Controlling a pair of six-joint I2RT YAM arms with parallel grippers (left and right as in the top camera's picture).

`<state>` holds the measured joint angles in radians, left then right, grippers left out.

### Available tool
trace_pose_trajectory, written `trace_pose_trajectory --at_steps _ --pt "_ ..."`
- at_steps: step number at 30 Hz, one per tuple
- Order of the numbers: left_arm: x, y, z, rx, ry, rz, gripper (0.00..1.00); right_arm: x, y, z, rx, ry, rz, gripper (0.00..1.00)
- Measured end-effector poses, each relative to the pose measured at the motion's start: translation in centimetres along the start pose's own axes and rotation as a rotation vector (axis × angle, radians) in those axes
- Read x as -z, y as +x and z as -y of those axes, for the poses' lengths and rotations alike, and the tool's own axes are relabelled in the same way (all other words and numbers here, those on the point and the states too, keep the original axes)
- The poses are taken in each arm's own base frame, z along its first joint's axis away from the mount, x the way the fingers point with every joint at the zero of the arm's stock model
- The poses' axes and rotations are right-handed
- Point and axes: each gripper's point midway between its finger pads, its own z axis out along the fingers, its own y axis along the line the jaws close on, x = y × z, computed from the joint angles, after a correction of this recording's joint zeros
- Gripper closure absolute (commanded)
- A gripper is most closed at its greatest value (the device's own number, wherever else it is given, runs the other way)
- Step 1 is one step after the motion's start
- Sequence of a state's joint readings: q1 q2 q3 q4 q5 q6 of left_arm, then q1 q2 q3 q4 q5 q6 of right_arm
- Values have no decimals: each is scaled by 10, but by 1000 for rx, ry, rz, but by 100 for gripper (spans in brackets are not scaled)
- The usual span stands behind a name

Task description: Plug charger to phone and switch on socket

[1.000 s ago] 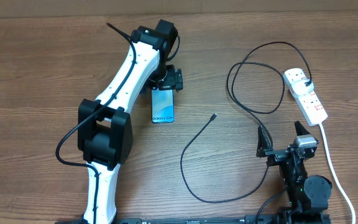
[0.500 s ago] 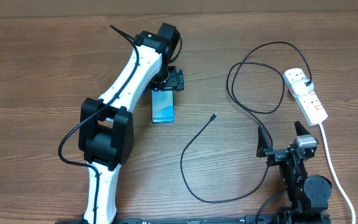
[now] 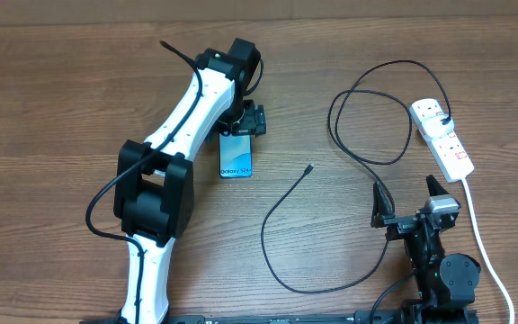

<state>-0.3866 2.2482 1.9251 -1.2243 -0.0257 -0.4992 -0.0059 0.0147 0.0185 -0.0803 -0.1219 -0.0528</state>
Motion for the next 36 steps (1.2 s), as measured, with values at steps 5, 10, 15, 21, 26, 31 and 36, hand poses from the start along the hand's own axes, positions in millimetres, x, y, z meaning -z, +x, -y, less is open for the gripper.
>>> trace_pose_trajectory --at_steps 5,10,15,21,26,31,36 --pt "-14 1 2 0 12 3 0 0 0 0 0 0 0 0" --pt "-24 4 1 1 14 -5 1 0 0 0 0 -1 0 0" --pt "-25 3 2 4 15 -1 0 0 0 0 0 0 0 0" --pt "-25 0 5 -4 22 18 0 0 0 0 0 0 0 0" --pt "-30 2 6 -26 -3 16 1 0 0 0 0 0 0 0" --pt "-37 4 6 -59 -16 5 0 0 0 0 0 0 0 0" --pt "-39 4 5 -72 -19 1 0 0 0 0 0 0 0 0"
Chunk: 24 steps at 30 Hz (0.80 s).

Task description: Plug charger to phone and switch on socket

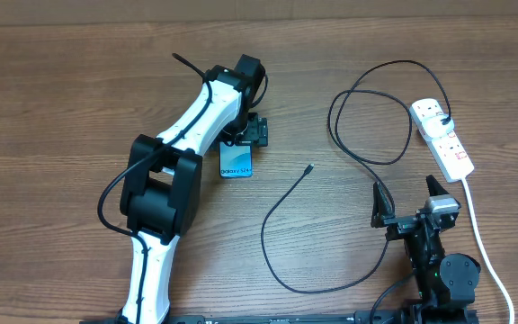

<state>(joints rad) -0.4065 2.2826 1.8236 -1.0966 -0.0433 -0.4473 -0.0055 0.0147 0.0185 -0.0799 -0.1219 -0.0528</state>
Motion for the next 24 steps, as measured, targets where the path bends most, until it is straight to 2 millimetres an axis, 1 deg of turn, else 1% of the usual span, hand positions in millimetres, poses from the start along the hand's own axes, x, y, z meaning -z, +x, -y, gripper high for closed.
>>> trace_pose_trajectory --at_steps 5,17,24 --pt "-9 2 0 -5 -4 -18 0 0 0 0 0 0 0 0" --pt "-10 2 0 -5 -3 -21 0 0 0 0 0 0 0 0" --pt "-11 1 -3 17 32 -42 1 0 0 0 0 0 0 0"
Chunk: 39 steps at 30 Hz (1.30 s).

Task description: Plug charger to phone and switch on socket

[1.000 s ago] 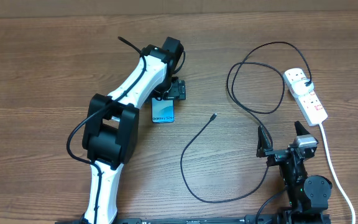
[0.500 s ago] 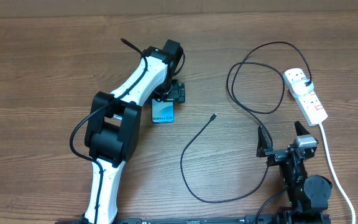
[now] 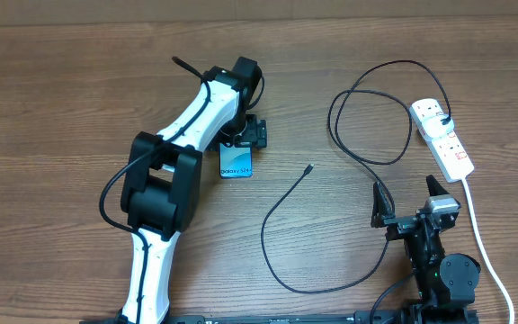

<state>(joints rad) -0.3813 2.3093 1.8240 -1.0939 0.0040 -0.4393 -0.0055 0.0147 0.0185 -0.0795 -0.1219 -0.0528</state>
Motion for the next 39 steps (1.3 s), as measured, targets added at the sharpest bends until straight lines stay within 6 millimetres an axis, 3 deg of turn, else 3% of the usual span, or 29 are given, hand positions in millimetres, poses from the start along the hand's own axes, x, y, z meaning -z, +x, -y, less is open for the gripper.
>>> trace_pose_trajectory --at_steps 26,39 --pt "-1 -1 -4 -5 11 -8 1 0 0 0 0 0 -1 0" --pt "-1 -2 -5 -6 11 -8 6 0 0 0 0 0 -1 0"
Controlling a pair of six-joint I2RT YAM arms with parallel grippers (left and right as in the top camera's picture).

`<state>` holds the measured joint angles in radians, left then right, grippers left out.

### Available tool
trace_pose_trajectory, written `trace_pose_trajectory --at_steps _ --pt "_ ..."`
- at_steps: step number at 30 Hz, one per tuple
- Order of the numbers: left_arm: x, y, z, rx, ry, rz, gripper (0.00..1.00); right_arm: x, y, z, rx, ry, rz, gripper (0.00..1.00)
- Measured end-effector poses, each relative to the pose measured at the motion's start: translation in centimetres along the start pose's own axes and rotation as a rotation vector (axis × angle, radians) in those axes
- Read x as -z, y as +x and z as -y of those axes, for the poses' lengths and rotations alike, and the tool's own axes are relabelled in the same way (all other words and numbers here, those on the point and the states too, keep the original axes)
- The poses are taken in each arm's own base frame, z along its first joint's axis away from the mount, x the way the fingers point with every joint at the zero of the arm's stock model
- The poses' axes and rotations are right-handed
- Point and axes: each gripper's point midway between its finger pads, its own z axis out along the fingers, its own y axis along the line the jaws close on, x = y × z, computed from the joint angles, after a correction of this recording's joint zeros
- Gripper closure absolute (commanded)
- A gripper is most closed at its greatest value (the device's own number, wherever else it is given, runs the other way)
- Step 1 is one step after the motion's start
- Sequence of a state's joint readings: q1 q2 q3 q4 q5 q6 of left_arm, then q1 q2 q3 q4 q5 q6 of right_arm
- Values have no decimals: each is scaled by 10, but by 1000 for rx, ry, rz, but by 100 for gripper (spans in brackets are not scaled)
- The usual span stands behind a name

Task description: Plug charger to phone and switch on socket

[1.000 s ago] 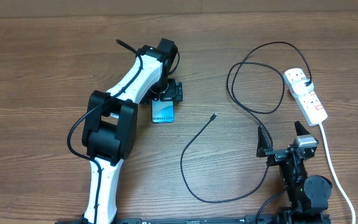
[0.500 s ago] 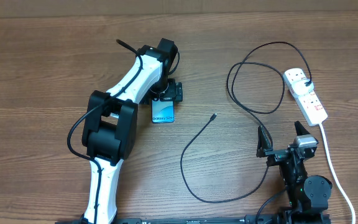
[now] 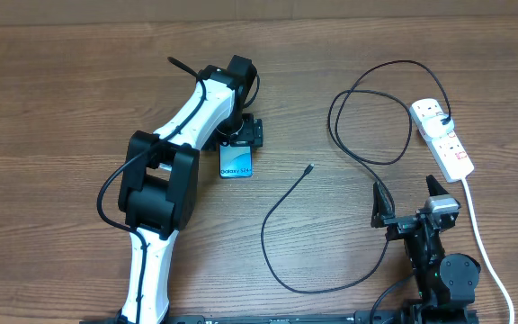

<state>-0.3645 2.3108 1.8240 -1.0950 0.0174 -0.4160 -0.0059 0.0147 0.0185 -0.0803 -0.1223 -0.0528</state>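
Observation:
The phone (image 3: pixel 236 164) lies screen up, blue display lit, left of the table's middle. My left gripper (image 3: pixel 241 137) sits low over the phone's far end and covers it. Its fingers are hidden under the black wrist body, so its state does not show. The black charger cable (image 3: pixel 281 211) curves across the table, its free plug tip (image 3: pixel 308 168) lying bare to the right of the phone. The cable's other end runs to the white power strip (image 3: pixel 442 137) at the right. My right gripper (image 3: pixel 409 202) rests open near the front right, holding nothing.
A loop of the black cable (image 3: pixel 367 112) lies between the phone and the power strip. The strip's white lead (image 3: pixel 484 247) runs down the right edge, close beside the right arm's base (image 3: pixel 448 274). The left arm (image 3: pixel 165 193) stretches over the table's left half.
The left wrist and gripper have shifted very slightly to the left over the phone's far end. Phone, cable, power strip and right arm are where they were.
At first my left gripper was just beyond the phone's far end, with more of the phone showing. Then it stood nearer, covering that end, with the elbow further right. It has stayed there with small shifts. The right arm and cable have not moved.

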Motion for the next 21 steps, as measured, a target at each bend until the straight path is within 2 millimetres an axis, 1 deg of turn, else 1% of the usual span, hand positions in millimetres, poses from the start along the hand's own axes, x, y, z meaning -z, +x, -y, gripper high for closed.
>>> trace_pose_trajectory --at_steps 1,3,13,18,21 --pt "0 0 0 0 0 0 9 0 0 0 0 0 0 0" --pt "0 0 0 -1 0 1 11 0 0 0 0 0 0 0" --pt "0 0 0 -1 0 1 11 0 0 0 0 0 0 0" --pt "0 0 0 0 1 1 15 0 0 0 0 0 0 0" --pt "0 0 0 0 1 2 15 0 0 0 0 0 0 0"
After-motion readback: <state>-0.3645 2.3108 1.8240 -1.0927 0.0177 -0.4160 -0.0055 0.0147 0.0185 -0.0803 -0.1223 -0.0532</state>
